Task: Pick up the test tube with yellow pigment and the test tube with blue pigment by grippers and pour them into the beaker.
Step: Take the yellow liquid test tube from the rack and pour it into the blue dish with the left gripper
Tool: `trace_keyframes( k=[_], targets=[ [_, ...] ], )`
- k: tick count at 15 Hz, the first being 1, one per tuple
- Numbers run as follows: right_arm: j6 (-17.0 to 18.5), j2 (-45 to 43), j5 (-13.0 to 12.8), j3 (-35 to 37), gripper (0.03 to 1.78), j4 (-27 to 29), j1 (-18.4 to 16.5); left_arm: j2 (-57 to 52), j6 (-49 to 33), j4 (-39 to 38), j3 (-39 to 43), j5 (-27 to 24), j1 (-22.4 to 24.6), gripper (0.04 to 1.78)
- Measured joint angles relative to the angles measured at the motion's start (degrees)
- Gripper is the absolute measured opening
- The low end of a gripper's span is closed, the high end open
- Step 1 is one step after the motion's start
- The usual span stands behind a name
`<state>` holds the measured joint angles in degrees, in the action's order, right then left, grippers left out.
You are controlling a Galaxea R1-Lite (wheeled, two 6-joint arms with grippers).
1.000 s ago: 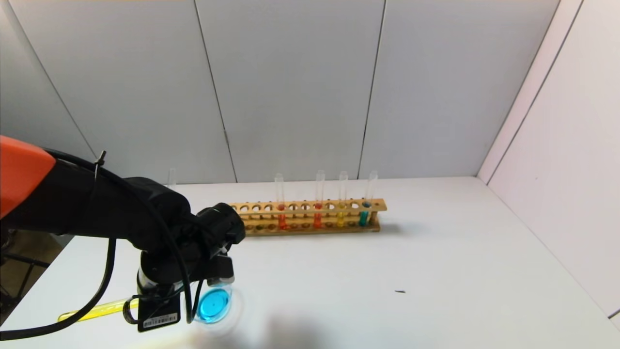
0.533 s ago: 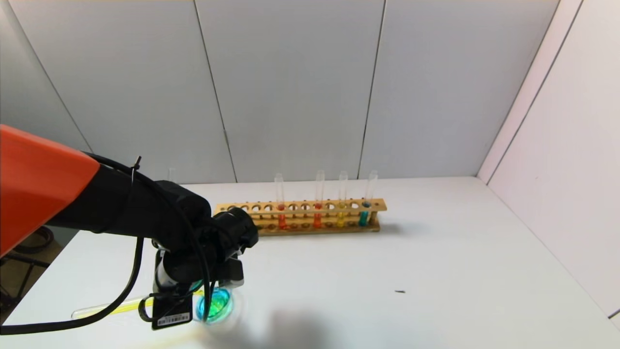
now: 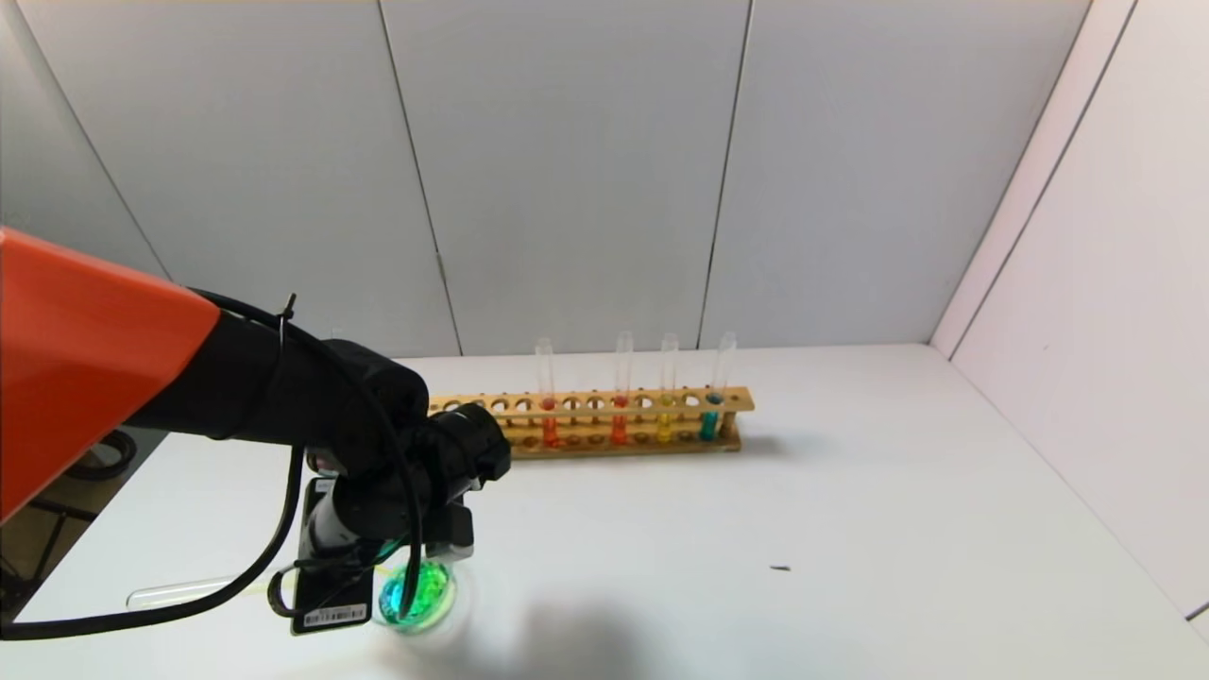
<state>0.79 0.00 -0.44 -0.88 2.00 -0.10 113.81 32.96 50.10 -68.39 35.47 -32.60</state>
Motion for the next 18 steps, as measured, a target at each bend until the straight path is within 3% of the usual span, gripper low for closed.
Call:
trace_keyframes(
  k=[12,18],
  targets=[
    [0.0,0.0,0.0,0.0,1.7,0.0,0.0,4.5,-0.2,14.8,-10.4,2.5,-1.4,0.3],
    [0.0,0.0,0.0,0.0,1.7,0.0,0.0,7.2,-0.4,16.1,-11.9,2.5,-3.0,0.3]
  ],
)
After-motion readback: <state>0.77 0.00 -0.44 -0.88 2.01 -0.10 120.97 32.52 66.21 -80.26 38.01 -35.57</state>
